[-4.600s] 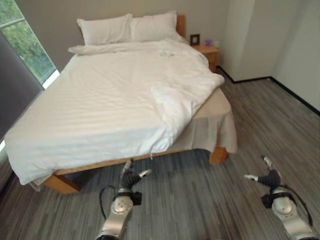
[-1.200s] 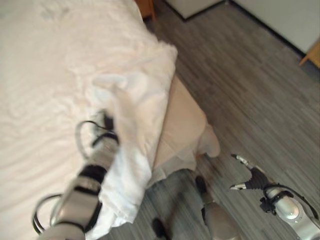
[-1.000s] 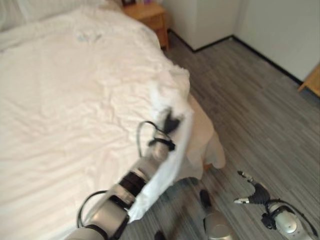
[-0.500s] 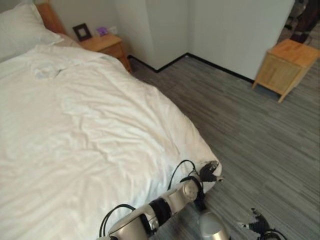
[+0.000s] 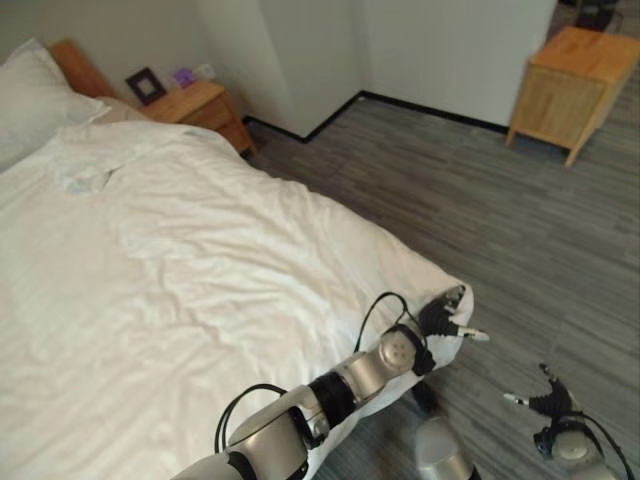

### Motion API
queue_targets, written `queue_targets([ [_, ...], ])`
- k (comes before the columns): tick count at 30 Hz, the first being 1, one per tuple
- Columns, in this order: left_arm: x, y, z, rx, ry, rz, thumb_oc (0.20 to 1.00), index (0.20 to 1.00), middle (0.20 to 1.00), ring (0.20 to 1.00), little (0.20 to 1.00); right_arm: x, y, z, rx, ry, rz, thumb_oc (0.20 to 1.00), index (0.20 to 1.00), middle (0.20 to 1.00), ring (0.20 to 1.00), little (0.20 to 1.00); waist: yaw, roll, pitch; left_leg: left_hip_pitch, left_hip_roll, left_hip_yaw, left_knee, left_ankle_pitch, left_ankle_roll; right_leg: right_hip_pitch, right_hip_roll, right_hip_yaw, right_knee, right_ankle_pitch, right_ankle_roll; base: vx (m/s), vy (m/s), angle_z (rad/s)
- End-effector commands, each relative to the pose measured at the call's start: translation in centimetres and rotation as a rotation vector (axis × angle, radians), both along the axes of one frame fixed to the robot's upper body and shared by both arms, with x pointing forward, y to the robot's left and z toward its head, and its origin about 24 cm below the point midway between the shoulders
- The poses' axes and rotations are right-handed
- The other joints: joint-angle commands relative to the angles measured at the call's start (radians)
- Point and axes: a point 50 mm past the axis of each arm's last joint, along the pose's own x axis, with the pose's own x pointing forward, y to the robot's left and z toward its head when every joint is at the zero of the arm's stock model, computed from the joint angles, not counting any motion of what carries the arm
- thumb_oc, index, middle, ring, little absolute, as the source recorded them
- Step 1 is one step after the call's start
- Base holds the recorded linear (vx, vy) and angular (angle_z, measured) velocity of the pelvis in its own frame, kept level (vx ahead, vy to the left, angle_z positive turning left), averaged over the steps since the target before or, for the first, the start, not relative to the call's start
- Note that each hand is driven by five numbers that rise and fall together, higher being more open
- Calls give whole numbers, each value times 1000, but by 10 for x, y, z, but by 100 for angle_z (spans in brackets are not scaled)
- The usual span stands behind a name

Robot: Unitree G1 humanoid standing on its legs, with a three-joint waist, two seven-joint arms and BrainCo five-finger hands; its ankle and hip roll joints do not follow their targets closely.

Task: Making the bed.

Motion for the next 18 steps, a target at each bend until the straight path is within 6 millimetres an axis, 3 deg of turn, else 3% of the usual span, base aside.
queue_targets([
  [1,-28,-53,53,-286,-65,-175,1000,1000,1000,1000,1000,-6,-2,3,-85,16,56,1000,1000,1000,1000,1000,-14,-7,-40,-10,-25,-20,17,65,-7,21,-9,-2,9,-28,47,108,-55,-25],
  [5,-37,-62,71,-330,-95,-277,1000,1000,1000,1000,1000,-8,3,1,-90,18,69,1000,1000,1000,1000,1000,-52,7,-22,-5,-21,53,52,34,-1,-15,29,63,11,-27,51,93,-61,-58],
  [9,-39,-65,85,-337,-146,-338,1000,1000,1000,1000,1000,-8,7,1,-76,11,79,1000,1000,1000,1000,1000,-52,4,-15,-9,-12,97,85,29,-4,-28,57,99,15,-27,49,55,-71,-81],
  [11,-34,-64,127,-255,-495,-341,1000,1000,1000,1000,1000,-13,6,3,-38,-24,61,1000,1000,1000,1000,1000,-51,3,-20,-4,-2,105,97,37,-15,-26,65,103,18,-28,44,110,-72,-80],
  [12,-31,-61,160,-180,-795,-302,1000,1000,1000,1000,1000,-14,7,5,-11,-54,61,1000,1000,1000,1000,1000,-54,5,-26,0,2,105,101,42,-21,-23,67,101,17,-31,44,92,-30,-27],
  [13,-24,-55,175,-142,-947,-231,1000,1000,1000,1000,1000,-11,8,9,3,-84,68,1000,1000,1000,1000,1000,-57,9,-23,2,4,103,103,45,-23,-21,69,100,18,-32,44,82,-9,-3],
  [15,-11,-54,198,48,-1263,-125,1000,1000,1000,1000,1000,-10,12,10,14,-100,99,1000,1000,1000,1000,1000,-69,18,-25,9,3,107,98,50,-28,-20,75,101,19,-32,45,89,0,5],
  [17,2,-50,211,164,-1430,-21,1000,1000,1000,1000,1000,-7,18,11,19,-104,146,1000,1000,1000,1000,1000,-83,28,-24,18,5,114,92,52,-32,-20,83,102,21,-31,45,110,1,2],
  [18,15,-51,209,349,-1546,12,1000,1000,1000,1000,1000,-5,21,10,27,-100,175,1000,1000,1000,1000,1000,-89,37,-29,21,8,111,87,61,-38,-15,89,98,22,-33,45,116,4,4],
])
